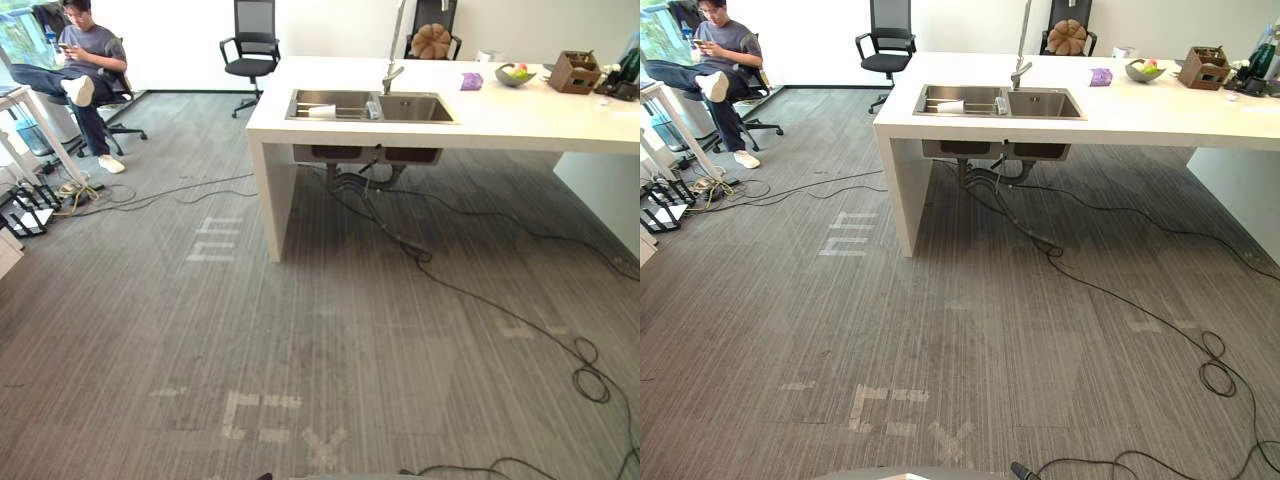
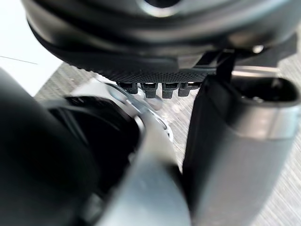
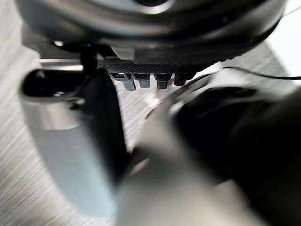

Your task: Walk over to the sink, pick up the cup, carry it to the dishwasher, place the cup inside the dishwasher, then close the dishwasher door

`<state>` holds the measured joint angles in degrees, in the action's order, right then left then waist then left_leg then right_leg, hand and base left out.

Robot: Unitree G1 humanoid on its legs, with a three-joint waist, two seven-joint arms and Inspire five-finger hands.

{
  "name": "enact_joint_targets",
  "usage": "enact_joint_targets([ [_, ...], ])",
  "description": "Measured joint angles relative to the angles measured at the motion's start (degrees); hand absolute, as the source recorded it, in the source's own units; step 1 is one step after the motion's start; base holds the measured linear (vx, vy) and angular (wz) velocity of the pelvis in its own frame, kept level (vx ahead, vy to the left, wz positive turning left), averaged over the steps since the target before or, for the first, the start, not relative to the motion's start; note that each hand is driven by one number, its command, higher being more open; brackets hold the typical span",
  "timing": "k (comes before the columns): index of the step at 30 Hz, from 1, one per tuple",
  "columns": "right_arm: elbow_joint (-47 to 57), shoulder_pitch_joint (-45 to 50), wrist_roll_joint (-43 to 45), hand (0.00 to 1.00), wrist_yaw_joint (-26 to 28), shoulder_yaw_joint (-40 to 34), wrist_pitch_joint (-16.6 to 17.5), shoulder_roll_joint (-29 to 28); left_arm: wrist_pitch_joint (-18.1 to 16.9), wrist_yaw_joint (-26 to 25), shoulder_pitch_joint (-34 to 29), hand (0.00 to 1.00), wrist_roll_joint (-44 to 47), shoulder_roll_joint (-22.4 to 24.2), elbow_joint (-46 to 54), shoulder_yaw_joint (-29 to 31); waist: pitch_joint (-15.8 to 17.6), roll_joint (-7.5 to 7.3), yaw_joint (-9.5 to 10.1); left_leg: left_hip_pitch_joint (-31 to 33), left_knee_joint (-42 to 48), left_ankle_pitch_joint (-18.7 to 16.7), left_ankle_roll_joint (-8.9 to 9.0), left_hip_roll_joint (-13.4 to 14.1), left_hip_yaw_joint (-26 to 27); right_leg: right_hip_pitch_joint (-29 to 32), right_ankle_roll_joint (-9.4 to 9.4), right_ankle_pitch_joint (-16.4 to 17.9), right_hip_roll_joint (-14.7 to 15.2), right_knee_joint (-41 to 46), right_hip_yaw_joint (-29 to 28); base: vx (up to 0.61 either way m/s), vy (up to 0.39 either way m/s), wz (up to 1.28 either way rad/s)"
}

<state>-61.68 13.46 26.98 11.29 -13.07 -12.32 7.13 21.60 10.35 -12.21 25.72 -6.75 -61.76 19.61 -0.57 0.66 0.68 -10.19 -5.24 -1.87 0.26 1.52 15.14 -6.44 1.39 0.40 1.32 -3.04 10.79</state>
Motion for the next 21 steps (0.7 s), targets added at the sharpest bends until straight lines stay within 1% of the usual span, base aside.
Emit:
enact_joint_targets([
  [1,0.0,0.02,-0.62,1.0,-0.71,-0.16,1.5,-0.23,-0.37,0.01,0.0,1.0,0.04,0.09,-0.12,0.0,0.03,0.02,0.02,0.1,-0.01,0.0,0.0,-0.02,0.01,0.01,0.11,-0.07,0.0,-0.15,0.0,0.0,0.0,0.0],
  [2,-0.04,-0.11,-3.37,1.0,-2.65,-0.16,4.1,-0.48,-0.86,0.03,0.03,1.0,0.09,0.13,-0.23,-0.13,0.07,0.01,0.04,0.18,-0.01,0.01,0.01,-0.03,0.05,-0.09,0.27,-0.2,0.0,-0.36,0.0,-0.03,-0.03,-0.01],
  [3,-0.05,-0.15,-5.1,1.0,-3.87,-0.14,5.77,-0.67,-1.26,0.04,0.1,1.0,0.1,0.17,-0.51,-0.24,0.08,0.03,0.04,0.16,-0.01,0.02,0.02,-0.03,0.06,-0.21,0.39,-0.32,-0.01,-0.52,0.01,-0.05,-0.031,-0.01],
  [4,-0.1,-0.22,-8.73,1.0,-6.62,-0.13,8.82,-1.09,-2.2,0.07,0.28,1.0,0.13,0.19,-1.25,-0.64,0.06,0.06,0.03,0.12,-0.02,0.02,0.02,-0.09,0.05,-0.58,0.43,-0.62,-0.01,-1.05,0.09,-0.05,-0.027,0.0],
  [5,-0.09,-0.39,-10.84,1.0,-8.34,-0.14,10.79,-1.35,-3.17,0.26,0.29,1.0,0.11,0.24,-1.31,-1.24,0.05,0.04,0.04,0.18,-0.03,0.06,0.05,-0.14,0.02,-0.68,0.41,-0.84,0.0,-1.34,0.1,-0.06,-0.027,0.0],
  [7,-0.08,-1.14,-11.54,1.0,-9.71,-0.27,12.07,-1.73,-4.36,0.88,0.27,1.0,0.05,0.19,-1.37,-2.25,0.08,0.04,0.04,0.37,-0.04,0.22,0.07,-0.22,-0.05,-0.68,0.33,-1.16,0.03,-1.75,0.13,-0.07,-0.029,0.01],
  [9,-0.07,-2.06,-10.23,1.0,-10.19,-0.57,11.97,-1.97,-5.37,1.25,0.24,1.0,0.06,0.2,-1.41,-2.7,0.15,0.05,0.04,0.52,-0.06,0.4,0.02,-0.28,-0.29,-0.62,0.27,-1.23,0.08,-1.76,0.36,-0.07,-0.032,0.06],
  [11,-0.08,-2.76,-4.11,1.0,-11.01,-1.34,11.51,-2.69,-6.89,1.53,0.23,1.0,0.16,0.24,-1.41,-3.4,0.28,-0.05,0.23,0.54,-0.08,0.53,0.02,-0.3,-0.48,-0.55,0.18,-1.29,0.08,-1.78,0.56,-0.07,-0.032,0.05],
  [12,-0.08,-2.82,-2.75,1.0,-11.26,-1.61,11.6,-3.05,-7.21,1.6,0.21,1.0,0.16,0.25,-1.41,-3.49,0.34,-0.08,0.22,0.54,-0.09,0.57,0.02,-0.3,-0.48,-0.54,0.13,-1.32,0.08,-1.78,0.55,-0.06,-0.031,0.01],
  [14,-0.11,-3.38,1.83,1.0,-10.91,-2.46,12.12,-4.38,-8.6,2.02,0.21,1.0,0.23,0.35,-1.43,-3.77,0.5,-0.17,0.14,0.54,-0.1,0.63,0.01,-0.31,-0.47,-0.53,0.04,-1.38,0.07,-1.79,0.53,-0.05,-0.031,-0.01],
  [15,-0.23,-3.49,3.12,1.0,-9.06,-2.7,11.47,-4.47,-9.82,2.08,0.23,1.0,0.56,0.67,-1.43,-3.79,0.58,-0.16,0.07,0.54,-0.11,0.63,-0.01,-0.41,-0.46,-0.53,0.01,-1.4,0.16,-1.79,0.51,-0.04,-0.024,0.0],
  [18,-0.5,-3.8,2.2,1.0,-6.23,-2.98,10.91,-4.35,-11.77,2.28,0.06,1.0,2.11,1.06,-1.51,-3.8,0.81,-0.14,0.08,0.54,-0.12,0.63,-0.01,-0.52,-0.4,-0.53,0.07,-1.46,0.25,-1.81,0.45,-0.04,-0.016,-0.01],
  [21,-0.5,-3.84,2.19,1.0,-5.5,-3.0,10.5,-4.21,-12.98,2.56,-0.06,1.0,3.01,1.27,-1.7,-3.77,1.1,-0.12,0.09,0.61,-0.13,0.64,-0.02,-0.59,-0.4,-0.55,0.09,-1.48,0.31,-1.81,0.49,-0.03,-0.024,0.0],
])
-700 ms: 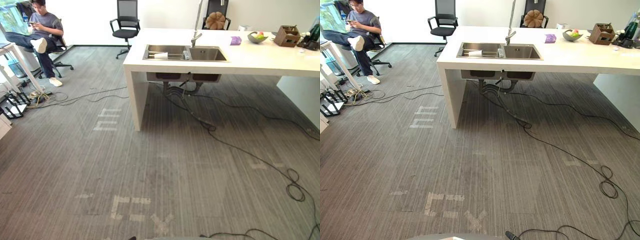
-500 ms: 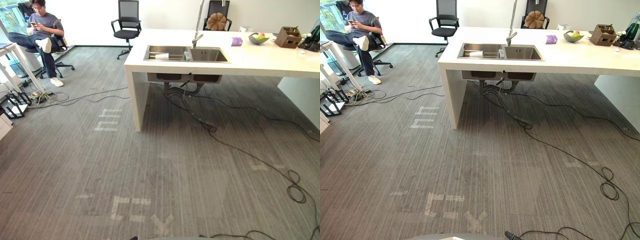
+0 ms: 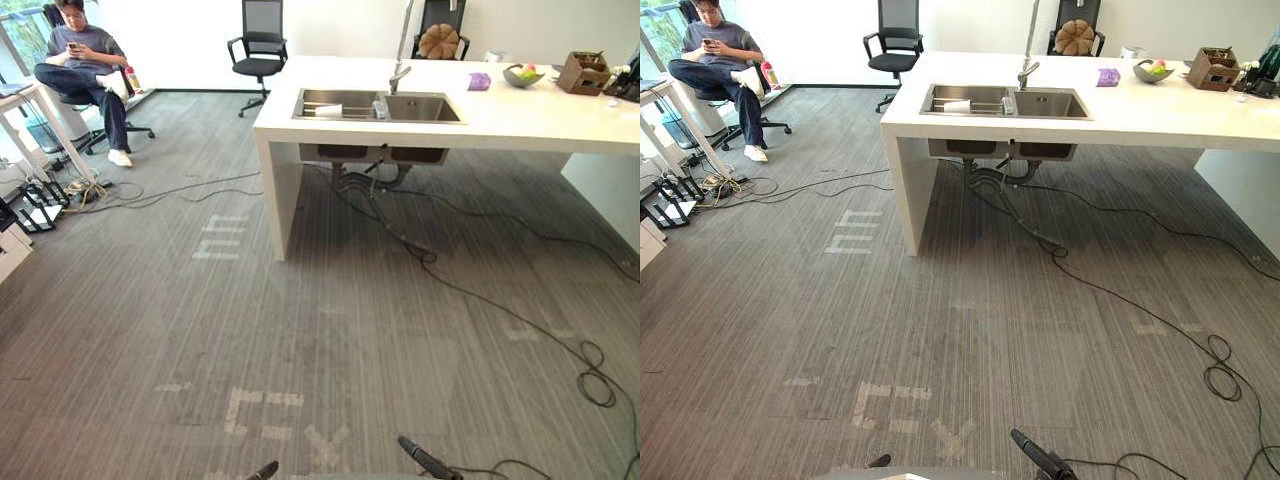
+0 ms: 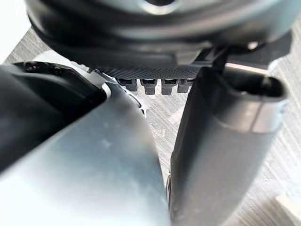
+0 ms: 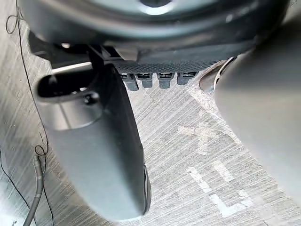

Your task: Walk over to the sink, pick up the cup, carry it to the dishwasher, place the cup inside the dishwasher, then close the dishwasher door

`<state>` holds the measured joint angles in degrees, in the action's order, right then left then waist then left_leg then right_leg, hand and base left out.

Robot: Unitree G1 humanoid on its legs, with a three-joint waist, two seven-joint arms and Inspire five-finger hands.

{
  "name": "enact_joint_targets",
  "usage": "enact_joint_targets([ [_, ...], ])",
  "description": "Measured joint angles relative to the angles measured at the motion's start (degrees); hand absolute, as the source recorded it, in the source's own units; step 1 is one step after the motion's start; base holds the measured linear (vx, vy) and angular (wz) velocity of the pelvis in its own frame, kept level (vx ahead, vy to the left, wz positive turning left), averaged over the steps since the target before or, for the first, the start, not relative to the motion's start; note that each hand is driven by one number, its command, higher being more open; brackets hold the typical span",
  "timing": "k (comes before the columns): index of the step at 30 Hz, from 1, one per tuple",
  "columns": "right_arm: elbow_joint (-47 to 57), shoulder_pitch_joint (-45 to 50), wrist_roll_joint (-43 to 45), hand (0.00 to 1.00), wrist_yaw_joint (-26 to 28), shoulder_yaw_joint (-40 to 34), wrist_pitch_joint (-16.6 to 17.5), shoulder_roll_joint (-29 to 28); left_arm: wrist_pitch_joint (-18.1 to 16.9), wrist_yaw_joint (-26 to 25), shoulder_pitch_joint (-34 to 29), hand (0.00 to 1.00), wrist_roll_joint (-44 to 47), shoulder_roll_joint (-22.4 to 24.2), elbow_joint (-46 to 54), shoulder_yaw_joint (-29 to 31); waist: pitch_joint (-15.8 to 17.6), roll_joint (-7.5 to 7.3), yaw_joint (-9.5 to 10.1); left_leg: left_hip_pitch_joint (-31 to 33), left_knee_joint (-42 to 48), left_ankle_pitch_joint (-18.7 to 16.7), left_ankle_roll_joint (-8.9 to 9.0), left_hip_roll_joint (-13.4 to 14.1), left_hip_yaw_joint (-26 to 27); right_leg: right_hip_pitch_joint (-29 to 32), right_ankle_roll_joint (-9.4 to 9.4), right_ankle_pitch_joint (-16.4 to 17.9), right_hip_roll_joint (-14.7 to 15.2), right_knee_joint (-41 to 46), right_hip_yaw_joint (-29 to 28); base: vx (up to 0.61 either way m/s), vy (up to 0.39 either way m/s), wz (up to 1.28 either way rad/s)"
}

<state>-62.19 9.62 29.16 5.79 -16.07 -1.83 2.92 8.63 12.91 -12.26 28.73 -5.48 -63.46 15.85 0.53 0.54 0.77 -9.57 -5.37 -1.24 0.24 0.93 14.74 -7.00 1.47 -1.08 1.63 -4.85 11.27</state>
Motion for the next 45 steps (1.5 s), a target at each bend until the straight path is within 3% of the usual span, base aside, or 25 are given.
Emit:
enact_joint_targets([
  [9,-0.37,-0.11,-0.02,1.0,0.64,0.08,-0.52,0.34,-6.16,1.31,-0.79,1.0,0.03,0.77,-0.16,-0.36,0.08,-0.02,0.05,-0.01,0.0,0.05,-0.06,0.02,-0.13,-0.02,0.0,0.0,-0.02,0.0,0.17,-0.04,-0.027,0.01],
  [14,-0.44,-0.44,0.13,1.0,1.43,0.07,-2.36,0.97,-11.99,4.11,-0.98,1.0,2.43,1.17,-0.16,-2.97,0.14,-0.09,0.0,0.08,0.0,0.15,-0.22,-0.13,-0.63,-0.01,0.0,0.0,0.11,0.0,0.58,-0.02,-0.012,0.04],
  [20,-0.48,-0.86,0.46,1.0,1.95,0.04,-3.22,1.41,-13.81,5.28,-0.97,1.0,3.43,0.81,-0.3,-4.95,1.01,-0.57,-0.12,0.36,0.01,0.42,-0.63,-0.95,-2.39,-0.04,0.35,0.4,0.87,0.67,2.05,-0.03,-0.005,0.13],
  [23,0.19,-1.26,0.5,1.0,1.94,0.06,-3.03,1.4,-14.21,6.32,-0.89,1.0,3.42,0.02,0.46,-6.65,2.26,-1.24,-0.2,0.02,0.04,-0.09,-1.06,-1.59,-3.57,4.61,1.97,6.72,3.52,13.67,3.06,-0.03,0.024,0.25],
  [26,0.7,-2.89,0.48,1.0,1.77,0.08,-2.28,1.35,-14.01,6.7,-0.15,1.0,3.29,-0.61,0.96,-7.28,4.42,-1.82,-0.18,-1.57,0.17,0.3,-2.45,-2.44,-3.19,9.28,3.36,8.64,5.97,25.85,2.76,-0.02,0.093,-0.03],
  [30,0.42,-2.78,0.5,1.0,1.77,0.02,-1.58,0.06,-12.83,-0.48,1.33,1.0,-0.17,-1.31,2.97,-6.67,5.35,-2.82,-0.23,-2.32,0.05,-0.43,-3.09,-2.93,-3.04,9.02,3.31,8.65,6.51,25.45,3.09,-0.02,0.071,-0.13],
  [31,1.1,-3.03,0.54,1.0,1.89,-1.12,-1.57,-0.13,-11.84,-5.09,3.62,1.0,-4.16,-1.04,2.72,-4.78,7.03,-3.0,-0.34,-3.59,0.38,-1.25,-4.1,-2.36,-3.16,10.9,2.25,10.62,6.84,29.72,4.37,-0.03,0.02,-0.09],
  [33,2.01,-2.34,0.68,1.0,1.98,-1.13,-1.61,-0.27,-11.25,-7.79,4.56,1.0,-7.37,-0.88,2.71,-4.38,7.24,-2.71,-0.46,-3.65,1.22,-2.32,-3.87,-0.74,-3.12,14.28,1.69,11.21,6.26,30.94,5.09,-0.01,0.005,-0.04],
  [35,2.54,-1.86,1.2,1.0,3.18,-1.35,-2.81,-0.44,-10.59,-9.78,6.1,1.0,-9.15,-0.3,2.6,-3.29,8.14,-2.81,-0.4,-3.57,5.38,-5.52,-2.44,2.25,-3.16,19.13,2.2,9.48,5.33,27.45,4.64,0.12,-0.028,0.08],
  [37,3.45,-1.15,1.08,1.0,3.6,-1.37,-3.35,-0.67,-10.24,-10.42,6.84,1.0,-9.15,0.26,2.59,-2.5,8.31,-3.12,-0.14,-3.75,9.81,-9.28,-1.08,3.27,-3.23,20.28,2.05,7.97,5.7,23.58,4.71,0.21,-0.061,0.04],
  [40,5.61,-0.02,0.47,1.0,4.36,-2.39,-5.13,-1.03,-10.2,-10.38,7.61,1.0,-9.54,1.66,2.8,-1.41,8.35,-3.24,-0.11,-4.92,17.17,-16.38,0.99,3.84,-3.58,19.27,-0.06,6.72,6.23,20.31,4.84,0.4,-0.166,0.04],
  [41,6.01,0.1,0.46,1.0,4.52,-2.92,-5.47,-1.13,-10.19,-10.4,7.66,1.0,-9.56,1.7,2.77,-1.38,8.35,-3.19,-0.13,-5.3,18.16,-17.75,1.65,4.03,-3.69,18.62,-1.53,5.02,6.0,19.69,4.46,0.46,-0.207,0.11],
  [42,6.68,0.28,0.41,1.0,4.79,-4.35,-6.39,-0.91,-9.83,-10.55,7.64,1.0,-9.57,2.54,2.5,-1.25,8.07,-2.08,-0.46,-6.42,18.41,-19.53,2.9,5.52,-4.07,18.58,-2.82,1.19,5.25,21.7,4.96,0.51,-0.215,0.18],
  [43,6.96,0.44,0.38,1.0,4.97,-4.99,-6.55,-0.7,-9.64,-10.53,7.49,1.0,-9.62,3.23,2.52,-1.17,7.57,-1.17,-0.65,-7.99,17.19,-19.63,3.51,6.57,-4.11,18.87,-2.91,1.15,4.73,24.38,5.77,0.62,-0.245,0.18],
  [44,6.92,0.18,-0.13,1.0,4.97,-5.16,-6.66,-0.24,-9.51,-10.51,7.25,1.0,-9.93,4.14,2.52,-0.42,6.9,-0.13,-0.61,-9.52,16.39,-18.66,3.99,7.84,-4.16,19.46,-3.92,4.68,3.7,27.78,6.39,0.53,-0.211,0.07],
  [45,6.85,-0.02,-0.57,1.0,4.94,-5.15,-6.68,-0.26,-9.45,-10.49,7.23,1.0,-10.46,4.32,2.56,0.15,6.56,-0.09,-0.58,-9.61,16.86,-17.97,3.37,8.3,-4.22,19.55,-3.98,6.0,3.34,28.97,6.45,0.53,-0.235,-0.04],
])
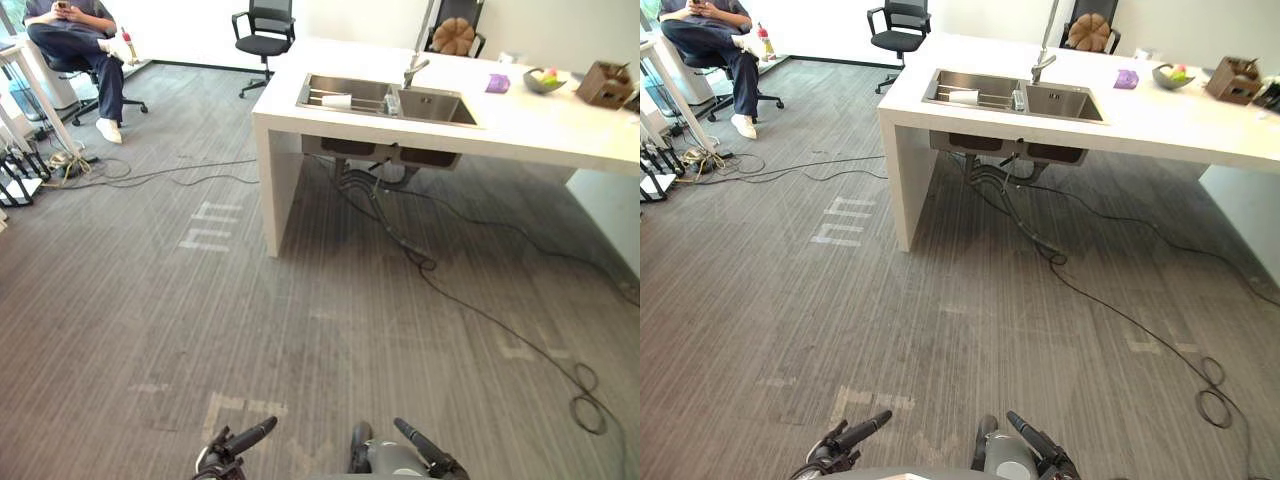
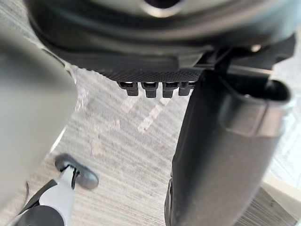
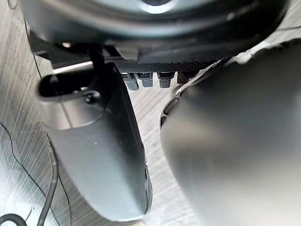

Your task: Walk over to the sink, pick up the cup, carry it to the dishwasher, place the cup inside the dishwasher, then close the dishwasher door

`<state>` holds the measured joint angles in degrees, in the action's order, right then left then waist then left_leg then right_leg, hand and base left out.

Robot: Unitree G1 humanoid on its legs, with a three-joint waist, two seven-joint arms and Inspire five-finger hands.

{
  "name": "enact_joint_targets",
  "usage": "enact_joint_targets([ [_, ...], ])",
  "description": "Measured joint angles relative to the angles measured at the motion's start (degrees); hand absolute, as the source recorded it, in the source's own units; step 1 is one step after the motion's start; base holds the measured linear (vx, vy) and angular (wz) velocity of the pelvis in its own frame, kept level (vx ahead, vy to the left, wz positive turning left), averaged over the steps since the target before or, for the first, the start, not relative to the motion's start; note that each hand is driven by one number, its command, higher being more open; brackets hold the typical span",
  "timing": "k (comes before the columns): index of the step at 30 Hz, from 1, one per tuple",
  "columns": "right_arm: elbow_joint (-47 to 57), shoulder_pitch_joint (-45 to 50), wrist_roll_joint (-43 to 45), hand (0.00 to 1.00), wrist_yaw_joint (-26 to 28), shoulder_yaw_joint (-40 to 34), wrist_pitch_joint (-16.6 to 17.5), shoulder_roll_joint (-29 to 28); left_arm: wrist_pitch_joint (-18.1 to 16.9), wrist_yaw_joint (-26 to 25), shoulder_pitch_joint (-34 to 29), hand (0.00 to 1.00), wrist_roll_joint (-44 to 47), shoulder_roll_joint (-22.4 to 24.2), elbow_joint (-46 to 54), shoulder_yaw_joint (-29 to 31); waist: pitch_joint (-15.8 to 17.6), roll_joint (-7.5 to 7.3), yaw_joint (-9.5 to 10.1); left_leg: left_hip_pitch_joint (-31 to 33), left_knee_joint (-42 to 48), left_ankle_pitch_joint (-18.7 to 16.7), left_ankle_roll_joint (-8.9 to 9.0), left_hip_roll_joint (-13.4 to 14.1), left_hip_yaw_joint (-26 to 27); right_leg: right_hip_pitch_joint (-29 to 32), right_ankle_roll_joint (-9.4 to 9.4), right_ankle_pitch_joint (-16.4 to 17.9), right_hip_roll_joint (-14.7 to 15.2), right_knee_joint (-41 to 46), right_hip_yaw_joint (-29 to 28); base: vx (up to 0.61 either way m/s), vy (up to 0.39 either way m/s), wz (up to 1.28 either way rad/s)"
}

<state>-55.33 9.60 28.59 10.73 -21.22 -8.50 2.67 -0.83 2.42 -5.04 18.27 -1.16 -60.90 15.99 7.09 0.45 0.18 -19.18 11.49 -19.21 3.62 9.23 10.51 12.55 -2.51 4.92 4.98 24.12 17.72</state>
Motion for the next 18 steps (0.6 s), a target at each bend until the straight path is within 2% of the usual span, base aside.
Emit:
enact_joint_targets([
  [1,-0.24,-0.07,-1.43,1.0,-0.06,0.09,-0.06,-0.05,0.04,-0.01,-0.25,1.0,-1.01,0.2,0.08,0.85,-0.95,-0.1,0.01,0.36,1.88,1.92,-0.65,0.63,-0.4,-0.36,-0.35,2.19,-0.46,1.2,0.05,0.56,-0.259,-0.08],
  [2,-0.93,-0.09,-2.25,1.0,-0.23,0.09,-0.05,0.23,-0.06,-0.02,-0.67,1.0,-1.66,0.76,0.08,1.73,-2.28,0.43,-0.05,1.79,5.74,3.62,-0.82,1.69,-1.31,-1.51,-0.52,3.86,-1.65,0.39,0.13,0.56,-0.259,-0.07],
  [3,-1.47,-0.2,-2.34,1.0,-0.31,0.1,0.07,0.45,-0.31,0.02,-0.74,1.0,-2.14,0.99,0.09,2.34,-2.78,0.75,-0.11,3.34,9.32,4.41,-0.72,2.34,-2.29,-2.28,-0.53,4.41,-2.25,-0.33,0.21,0.57,-0.217,-0.1],
  [5,-1.94,-0.94,-2.99,1.0,-0.84,1.0,0.98,0.92,-1.59,-0.1,-0.12,1.0,-2.73,2.67,1.28,6.67,-2.31,1.78,0.15,13.39,33.32,11.46,2.1,5.8,-5.08,-8.91,-1.58,5.68,-5.46,-6.31,-0.24,0.56,-0.153,-0.14],
  [6,-2.0,-1.06,-3.0,1.0,-0.99,1.54,1.35,1.05,-2.03,-0.09,-0.23,1.0,-2.74,2.93,2.12,7.44,-2.22,2.12,0.17,16.13,39.4,10.56,2.0,6.44,-5.16,-11.05,-2.01,5.92,-6.23,-7.95,-0.5,0.56,-0.087,-0.21],
  [7,-2.59,-1.37,-2.95,1.0,-1.24,2.5,1.82,1.2,-3.52,0.09,-0.21,1.0,-2.69,3.37,3.16,7.79,-1.7,2.0,0.5,20.35,48.12,8.19,1.79,6.38,-4.94,-15.86,-2.37,6.27,-6.81,-10.77,-1.55,0.54,-0.048,-0.32],
  [8,-3.44,-1.58,-2.92,1.0,-1.63,3.91,2.0,1.57,-4.34,0.63,-0.36,1.0,-2.55,3.12,3.69,7.52,-1.6,1.72,0.92,24.04,50.99,5.82,1.38,5.3,-4.22,-20.38,-2.17,6.3,-6.83,-13.79,-2.64,0.53,-0.036,-0.39],
  [9,-4.03,-1.9,-2.92,1.0,-1.68,4.26,2.08,1.74,-4.69,1.01,-0.59,1.0,-2.46,3.1,4.12,7.17,-1.58,1.68,1.08,26.07,50.92,4.63,0.89,5.01,-3.08,-22.19,-2.08,6.24,-6.81,-15.01,-3.5,0.62,0.054,-0.65],
  [10,-5.02,-2.87,-2.91,1.0,-1.7,4.22,2.08,1.95,-5.85,2.46,-0.79,1.0,-2.38,3.05,4.43,7.15,-1.36,1.57,1.9,30.2,47.63,1.85,-0.83,4.72,0.1,-24.58,-1.94,6.2,-5.88,-16.48,-5.29,0.61,0.142,-0.85],
  [11,-5.06,-3.4,-2.93,1.0,-1.73,4.09,1.96,1.73,-6.58,3.62,-0.73,1.0,-1.85,2.62,4.44,7.1,-0.73,0.99,2.42,33.42,40.6,0.7,-1.91,4.09,3.59,-26.19,-0.71,6.41,-4.15,-16.79,-6.28,0.61,0.181,-0.91],
  [12,-4.9,-3.63,-3.11,1.0,-1.73,4.02,1.83,1.49,-6.88,4.18,-0.82,1.0,-1.25,2.38,4.45,7.1,-0.27,0.45,2.55,34.48,35.75,0.88,-2.13,3.64,5.36,-27.13,0.6,6.81,-2.96,-16.78,-6.56,0.49,0.197,-0.85],
  [13,-4.54,-3.59,-3.45,1.0,-1.7,3.87,1.79,1.17,-7.49,4.55,-1.23,1.0,-0.55,2.17,4.52,7.06,0.14,-0.07,2.88,35.81,23.46,4.65,-2.36,3.01,7.72,-28.73,3.44,8.42,-0.89,-16.58,-6.81,0.49,0.23,-0.78],
  [14,-3.67,-2.71,-4.25,1.0,-1.67,3.9,1.89,1.7,-8.12,4.72,-2.49,1.0,0.63,2.77,4.78,6.22,-0.36,1.2,3.51,35.5,14.17,18.11,-5.69,2.66,8.1,-30.44,5.91,10.69,-0.54,-16.53,-7.39,0.5,0.251,-0.61],
  [15,-3.76,-2.53,-4.8,1.0,-1.97,4.02,2.13,0.66,-8.15,5.05,-2.43,1.0,1.5,1.83,4.76,6.24,-0.29,-0.46,3.24,34.54,14.08,17.06,-5.63,1.02,9.32,-31.09,5.69,11.44,1.37,-16.87,-7.62,0.49,0.246,-0.12],
  [16,-2.24,-1.97,-5.31,1.0,-1.53,4.91,2.47,-0.14,-8.97,5.09,-2.05,1.0,1.94,1.44,5.76,6.12,-0.85,-1.77,2.92,34.03,11.64,16.39,-5.09,-1.36,9.27,-30.85,4.4,10.76,1.77,-17.66,-9.44,0.36,0.172,0.2],
  [17,-2.0,-1.93,-5.29,1.0,-1.4,5.38,2.62,-0.45,-9.25,5.14,-1.9,1.0,2.12,1.55,6.26,6.07,-1.13,-2.19,3.03,34.04,11.19,16.18,-5.29,-1.86,9.29,-30.57,3.82,10.01,1.48,-17.95,-10.09,0.46,0.191,0.27],
  [18,-1.84,-2.35,-5.27,1.0,-1.35,5.98,3.33,-1.66,-10.02,5.67,-1.26,1.0,2.62,2.07,6.87,5.78,-1.3,-2.48,3.7,33.75,11.07,14.83,-6.24,-3.4,9.48,-30.58,2.96,7.6,1.72,-18.39,-10.15,0.34,0.142,0.15],
])
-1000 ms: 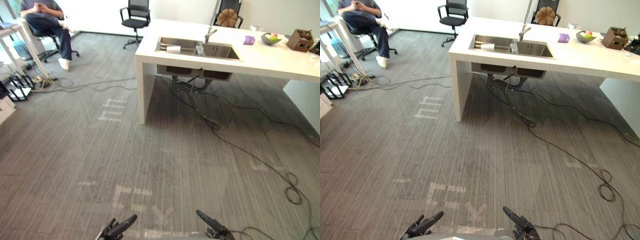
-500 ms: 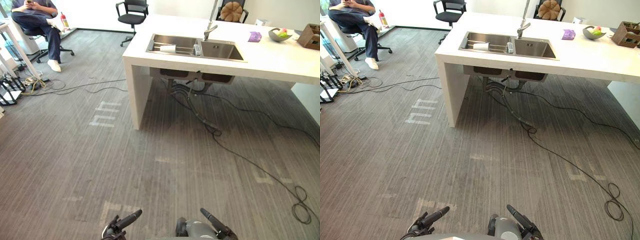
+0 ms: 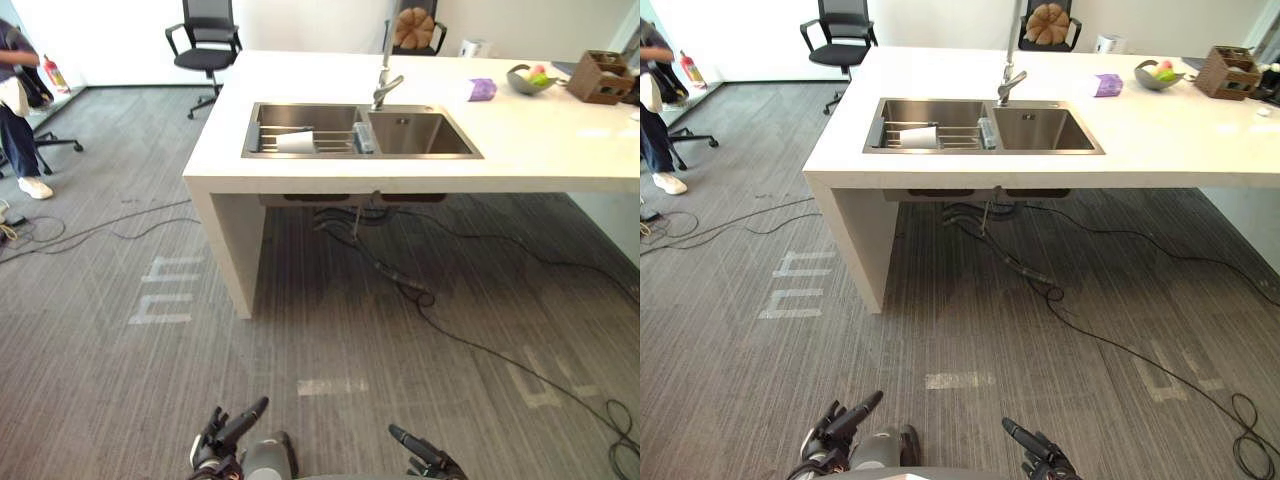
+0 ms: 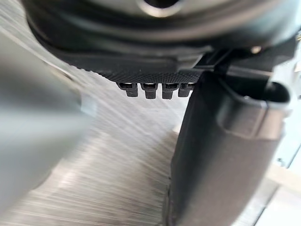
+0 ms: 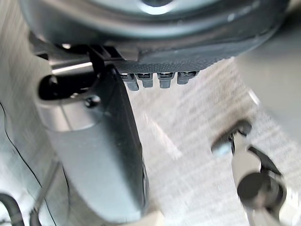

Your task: Walk over to the sink, pick up the cup, carry it to the dishwasher, place the cup inside the dishwasher, then close the dishwasher door

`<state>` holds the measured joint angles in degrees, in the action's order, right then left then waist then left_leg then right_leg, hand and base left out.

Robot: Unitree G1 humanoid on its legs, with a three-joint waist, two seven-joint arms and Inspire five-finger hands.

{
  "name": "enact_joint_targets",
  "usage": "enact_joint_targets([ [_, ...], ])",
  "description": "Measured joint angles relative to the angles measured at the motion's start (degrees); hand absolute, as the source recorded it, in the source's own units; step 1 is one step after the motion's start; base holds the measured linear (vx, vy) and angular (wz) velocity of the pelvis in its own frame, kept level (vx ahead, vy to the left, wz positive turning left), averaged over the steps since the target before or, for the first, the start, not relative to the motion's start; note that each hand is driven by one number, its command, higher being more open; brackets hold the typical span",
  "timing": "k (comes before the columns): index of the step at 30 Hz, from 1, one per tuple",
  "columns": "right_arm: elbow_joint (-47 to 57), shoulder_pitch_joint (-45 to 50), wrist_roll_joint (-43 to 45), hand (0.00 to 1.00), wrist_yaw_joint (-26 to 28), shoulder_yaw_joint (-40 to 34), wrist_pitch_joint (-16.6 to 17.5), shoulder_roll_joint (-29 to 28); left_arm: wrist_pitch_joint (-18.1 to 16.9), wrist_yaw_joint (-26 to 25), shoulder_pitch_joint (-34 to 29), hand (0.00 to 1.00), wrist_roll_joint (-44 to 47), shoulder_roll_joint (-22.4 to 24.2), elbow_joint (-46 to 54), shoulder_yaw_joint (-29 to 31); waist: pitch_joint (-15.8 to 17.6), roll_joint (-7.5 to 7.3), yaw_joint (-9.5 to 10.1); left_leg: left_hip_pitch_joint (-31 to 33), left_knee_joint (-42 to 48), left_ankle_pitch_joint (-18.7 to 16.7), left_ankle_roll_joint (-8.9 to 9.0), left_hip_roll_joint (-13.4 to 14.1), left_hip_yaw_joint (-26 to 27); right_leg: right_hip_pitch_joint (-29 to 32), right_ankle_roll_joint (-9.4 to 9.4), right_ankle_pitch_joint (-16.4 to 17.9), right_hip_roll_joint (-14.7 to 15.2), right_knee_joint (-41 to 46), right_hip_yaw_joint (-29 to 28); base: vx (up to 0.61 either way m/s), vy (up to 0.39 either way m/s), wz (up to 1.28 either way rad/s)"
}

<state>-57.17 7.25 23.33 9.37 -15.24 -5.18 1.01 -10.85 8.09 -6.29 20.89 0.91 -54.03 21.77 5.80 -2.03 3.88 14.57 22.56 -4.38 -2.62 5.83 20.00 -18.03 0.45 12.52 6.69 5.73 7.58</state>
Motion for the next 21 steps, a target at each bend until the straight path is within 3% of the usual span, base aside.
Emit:
enact_joint_targets([
  [4,-0.02,-1.3,-0.03,1.0,-0.7,1.08,0.03,-1.31,-1.95,0.61,-1.42,1.0,0.55,-1.02,-0.23,-3.5,-0.54,-0.06,0.17,-3.39,-2.73,-1.29,-1.56,-3.84,-0.23,-1.14,1.4,-3.25,2.5,1.66,-2.9,0.32,0.129,0.23],
  [7,-0.41,-1.15,1.12,1.0,-2.26,0.7,-0.22,-1.17,-2.67,2.2,-4.04,1.0,0.74,-2.36,-0.19,-7.1,-1.31,-0.34,0.09,-6.89,-7.29,-1.21,-1.73,-6.25,-1.66,1.56,2.39,-5.02,3.48,10.22,-2.76,0.21,0.074,0.26],
  [9,-0.89,-0.97,2.57,1.0,-3.43,0.0,-0.55,-0.08,-3.31,2.55,-5.33,1.0,0.94,-2.98,0.01,-7.98,-1.77,-0.26,0.05,-10.35,-11.2,-1.59,-1.55,-7.27,-2.36,7.83,7.56,-8.49,4.92,24.76,-2.66,0.22,0.108,0.17],
  [10,-0.59,-1.44,3.24,1.0,-3.97,-0.14,-0.56,0.55,-4.6,2.97,-6.46,1.0,0.88,-3.47,0.12,-8.92,-1.56,0.19,-0.05,-13.45,-13.52,-1.94,-1.59,-7.6,-2.18,13.14,9.59,-13.91,6.77,36.77,-2.54,0.23,0.143,-0.17],
  [11,0.43,-1.58,3.94,1.0,-4.2,-0.13,-0.4,0.62,-5.35,3.46,-7.63,1.0,0.13,-4.49,0.14,-9.88,-1.43,-0.11,-0.29,-16.47,-14.76,-2.74,-1.35,-8.16,-1.82,19.0,7.3,-14.02,9.7,49.94,-0.87,0.24,0.135,-0.25],
  [12,1.45,-1.62,4.02,1.0,-4.23,-0.09,-0.35,0.87,-5.56,3.54,-8.0,1.0,-0.49,-4.61,0.13,-9.96,-1.31,-0.19,-0.41,-17.96,-15.07,-3.32,-1.17,-8.28,-1.54,21.85,5.36,-12.96,11.26,55.54,0.32,0.3,0.117,-0.25],
  [13,2.66,-1.87,4.02,1.0,-4.29,0.27,-0.33,1.55,-6.4,3.48,-8.65,1.0,-0.92,-4.5,0.29,-10.48,-1.28,0.0,-0.65,-20.51,-15.95,-4.1,-0.6,-8.09,-0.97,27.39,1.44,-10.31,12.97,62.51,1.95,0.24,0.075,-0.14],
  [14,3.81,-2.15,4.1,1.0,-4.12,0.93,-0.24,1.98,-7.14,3.26,-8.71,1.0,-1.22,-4.63,1.14,-11.73,-1.24,-0.06,-0.94,-22.38,-16.77,-4.17,-0.5,-7.6,-0.83,31.78,0.54,-8.73,13.26,63.49,3.5,0.25,0.058,-0.05],
  [15,4.38,-2.27,4.13,1.0,-3.94,1.03,-0.24,2.02,-7.14,3.04,-8.71,1.0,-1.25,-4.68,2.28,-12.35,-1.16,-0.08,-1.18,-22.98,-16.88,-4.38,-0.11,-7.19,-1.03,33.46,0.83,-7.67,13.25,62.08,4.91,0.3,-0.035,0.22],
  [16,5.41,-2.42,4.18,1.0,-3.51,1.0,-0.24,1.86,-7.2,2.79,-8.5,1.0,-1.14,-4.7,5.39,-13.53,-0.86,-0.01,-1.68,-24.08,-17.28,-4.57,0.26,-6.13,-2.05,35.4,1.28,-5.49,13.07,56.41,8.78,0.32,-0.074,0.4],
  [18,6.46,-2.31,4.21,1.0,-3.19,0.86,-0.27,1.54,-7.7,2.22,-7.87,1.0,0.92,-4.69,12.31,-15.04,-0.09,0.27,-1.74,-25.01,-17.14,-5.31,1.71,-3.84,-3.47,35.61,1.47,-4.29,11.64,42.12,14.42,0.38,-0.19,0.45],
  [19,7.01,-2.23,4.69,1.0,-3.21,0.87,-0.47,1.17,-8.36,1.94,-7.13,1.0,3.02,-4.57,17.14,-15.85,0.22,0.57,-1.67,-25.1,-16.54,-6.19,3.18,-1.99,-4.4,34.41,2.03,-4.69,10.06,29.27,17.57,0.42,-0.31,0.4],
  [20,7.7,-2.05,4.78,1.0,-3.35,0.89,-1.4,0.71,-9.03,1.51,-6.73,1.0,5.04,-4.43,22.59,-15.78,0.54,0.51,-1.57,-25.65,-16.07,-7.12,4.72,-0.59,-4.91,32.4,2.25,-7.36,8.63,15.48,19.56,0.35,-0.285,0.33],
  [21,8.32,-1.74,4.79,1.0,-3.38,0.89,-2.02,0.51,-9.6,1.13,-6.48,1.0,6.11,-4.38,25.19,-15.68,0.74,0.38,-1.34,-26.32,-15.97,-7.64,5.57,-0.13,-4.95,31.58,2.17,-9.5,8.33,9.59,19.95,0.38,-0.311,0.08],
])
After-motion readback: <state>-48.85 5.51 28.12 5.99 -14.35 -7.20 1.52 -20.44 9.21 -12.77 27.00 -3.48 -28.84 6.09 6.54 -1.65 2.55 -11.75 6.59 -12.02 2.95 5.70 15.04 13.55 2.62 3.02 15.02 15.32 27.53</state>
